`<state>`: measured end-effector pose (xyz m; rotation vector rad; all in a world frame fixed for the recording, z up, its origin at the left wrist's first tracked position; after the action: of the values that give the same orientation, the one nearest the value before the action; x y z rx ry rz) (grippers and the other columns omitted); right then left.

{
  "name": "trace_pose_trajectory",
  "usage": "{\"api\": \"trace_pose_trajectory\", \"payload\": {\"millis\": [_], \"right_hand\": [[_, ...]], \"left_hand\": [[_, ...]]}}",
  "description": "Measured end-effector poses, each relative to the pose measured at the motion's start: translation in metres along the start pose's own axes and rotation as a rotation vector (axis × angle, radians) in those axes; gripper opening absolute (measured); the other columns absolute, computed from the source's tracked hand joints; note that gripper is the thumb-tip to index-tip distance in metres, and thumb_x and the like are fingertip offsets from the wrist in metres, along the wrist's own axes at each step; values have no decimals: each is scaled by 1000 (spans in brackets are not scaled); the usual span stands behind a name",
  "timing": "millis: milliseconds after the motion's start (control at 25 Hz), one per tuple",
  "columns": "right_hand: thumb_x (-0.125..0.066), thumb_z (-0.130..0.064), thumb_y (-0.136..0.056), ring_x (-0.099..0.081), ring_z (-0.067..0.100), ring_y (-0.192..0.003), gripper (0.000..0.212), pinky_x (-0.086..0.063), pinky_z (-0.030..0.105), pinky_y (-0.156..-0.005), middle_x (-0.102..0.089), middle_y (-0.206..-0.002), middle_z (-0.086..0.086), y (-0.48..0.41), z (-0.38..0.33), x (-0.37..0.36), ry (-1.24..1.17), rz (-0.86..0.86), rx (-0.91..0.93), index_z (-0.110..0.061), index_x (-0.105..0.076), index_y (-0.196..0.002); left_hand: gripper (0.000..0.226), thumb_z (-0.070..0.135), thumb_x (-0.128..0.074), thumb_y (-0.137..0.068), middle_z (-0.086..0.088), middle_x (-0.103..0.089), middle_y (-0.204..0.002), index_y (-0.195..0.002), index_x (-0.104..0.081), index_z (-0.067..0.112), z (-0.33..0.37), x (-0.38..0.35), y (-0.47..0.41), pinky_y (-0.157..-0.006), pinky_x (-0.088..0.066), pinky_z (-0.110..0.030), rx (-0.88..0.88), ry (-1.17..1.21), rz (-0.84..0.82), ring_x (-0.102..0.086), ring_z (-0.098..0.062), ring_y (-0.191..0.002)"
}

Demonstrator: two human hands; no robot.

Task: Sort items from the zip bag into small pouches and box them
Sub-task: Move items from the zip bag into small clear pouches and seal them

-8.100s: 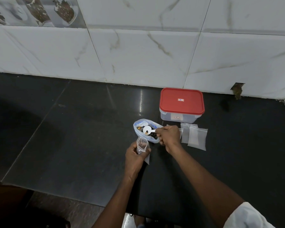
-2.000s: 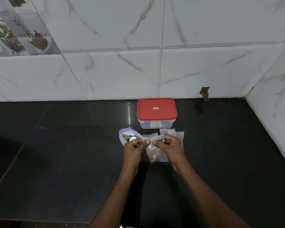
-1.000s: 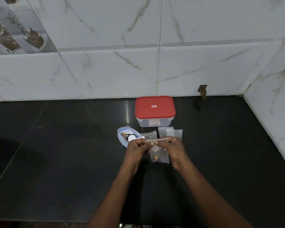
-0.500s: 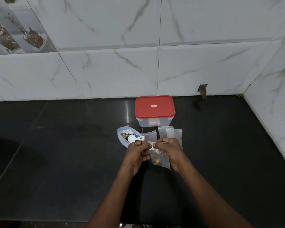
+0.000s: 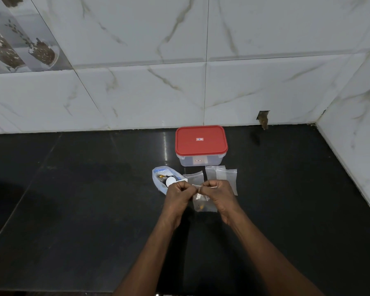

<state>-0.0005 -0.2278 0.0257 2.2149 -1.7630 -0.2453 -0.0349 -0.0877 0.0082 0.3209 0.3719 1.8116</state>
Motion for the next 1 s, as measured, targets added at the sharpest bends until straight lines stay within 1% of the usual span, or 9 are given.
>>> {"api": "trace_pose_trajectory", "payload": {"millis": [120,200,360,440,560,680,760,840,1000], "right_hand": [[-72,-3,-82,-69,18,-72,4,-56,29,-67,-74,-82,13,2,3,7,-160,14,-26,-1,-74,-84],[-69,2,-83,-69,21,-73,4,-58,32,-67,-73,-81,14,2,5,9,-206,21,-21,5,-71,-85],[-67,1,-84,-67,22,-74,5,-56,32,-70,-71,-82,22,3,4,4,-179,23,14,4,-71,-83],[-68,0,-84,-68,21,-76,4,-57,32,-72,-72,-84,20,3,2,3,-171,19,26,2,-72,-83],[-67,2,-83,-68,19,-76,7,-57,30,-72,-72,-83,19,3,1,5,-169,19,18,0,-72,-80],[-66,4,-82,-67,18,-74,10,-56,27,-70,-71,-77,14,3,0,5,-149,22,20,0,-72,-76],[-71,-2,-81,-69,22,-78,4,-57,32,-74,-73,-81,14,3,2,5,-138,13,12,0,-74,-80],[-73,-6,-82,-71,27,-83,5,-58,39,-76,-75,-86,15,4,4,4,-181,1,-20,-2,-75,-84],[-65,1,-86,-69,18,-66,9,-56,28,-58,-73,-76,11,6,4,6,-274,51,-44,-2,-73,-83]], "left_hand": [[5,7,-61,-77,-19,-67,-84,-79,-66,7,-6,3,-1,-82,-55,-52,83,212,11,-62,-33,-81],[9,3,-59,-82,-24,-68,-92,-89,-65,3,-9,6,-3,-91,-53,-60,108,294,33,-64,-38,-87],[11,0,-68,-85,-23,-73,-91,-95,-70,-5,-9,-3,-2,-88,-56,-50,84,288,-27,-69,-37,-88],[24,4,-73,-81,-28,-73,-96,-99,-69,-11,-11,-5,-3,-90,-55,-50,82,268,-46,-69,-41,-91],[16,3,-69,-87,-33,-72,-99,-96,-71,-11,-11,-5,-5,-91,-53,-53,66,221,-88,-68,-40,-90],[8,5,-68,-87,-25,-74,-87,-85,-75,2,-4,-6,-4,-81,-55,-45,5,146,-104,-69,-33,-82],[7,8,-67,-85,-16,-74,-78,-80,-72,7,1,-7,-4,-75,-56,-41,-18,100,-64,-69,-29,-77],[11,2,-61,-89,-11,-73,-74,-82,-68,6,-2,-4,-5,-73,-58,-39,35,127,0,-70,-26,-75],[7,-2,-61,-85,-20,-70,-86,-90,-66,0,-11,-8,-6,-86,-56,-48,107,317,-39,-69,-31,-81]]}}
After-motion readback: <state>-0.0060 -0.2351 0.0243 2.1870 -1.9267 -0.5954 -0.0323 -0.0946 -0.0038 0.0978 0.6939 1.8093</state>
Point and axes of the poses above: each hand's wrist, its own y-axis away from the middle knuckle, its own x-axis out of the back of the hand, z = x × y, the point moved 7 cm from there along -y, towards the middle knuckle
